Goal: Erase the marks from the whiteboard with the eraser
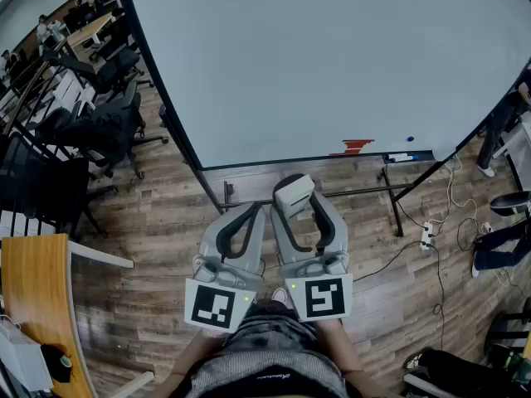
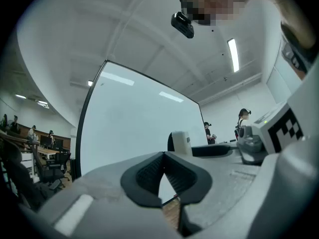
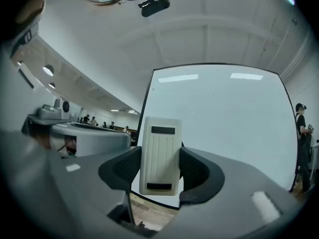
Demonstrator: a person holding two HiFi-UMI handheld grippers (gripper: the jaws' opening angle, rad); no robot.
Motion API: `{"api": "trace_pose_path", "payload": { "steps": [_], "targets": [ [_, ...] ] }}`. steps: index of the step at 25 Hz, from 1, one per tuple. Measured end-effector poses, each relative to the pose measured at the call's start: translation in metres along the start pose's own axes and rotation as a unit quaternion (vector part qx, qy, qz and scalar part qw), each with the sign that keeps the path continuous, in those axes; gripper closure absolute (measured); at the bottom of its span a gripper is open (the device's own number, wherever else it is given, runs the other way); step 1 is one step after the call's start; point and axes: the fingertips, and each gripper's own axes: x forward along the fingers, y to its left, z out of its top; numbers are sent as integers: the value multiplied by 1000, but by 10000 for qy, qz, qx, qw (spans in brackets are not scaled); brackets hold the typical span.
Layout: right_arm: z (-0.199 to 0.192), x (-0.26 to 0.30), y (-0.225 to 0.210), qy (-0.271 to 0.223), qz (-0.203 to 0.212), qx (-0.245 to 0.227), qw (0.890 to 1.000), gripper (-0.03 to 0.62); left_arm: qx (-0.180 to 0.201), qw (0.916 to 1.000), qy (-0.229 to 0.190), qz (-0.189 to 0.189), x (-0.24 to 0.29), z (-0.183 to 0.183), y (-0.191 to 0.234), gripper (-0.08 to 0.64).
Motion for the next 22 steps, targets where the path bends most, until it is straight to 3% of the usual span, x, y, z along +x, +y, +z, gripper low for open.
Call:
{"api": "trace_pose_path", "payload": {
  "steps": [12, 22],
  "targets": [
    [-4, 3, -20, -129, 281, 108, 9995, 348, -104, 9997, 34, 229, 18, -13, -12, 557],
    [-22, 46, -11, 41, 622, 175, 9979, 348, -208, 9966, 265, 749, 30, -34, 37, 557]
  ]
}}
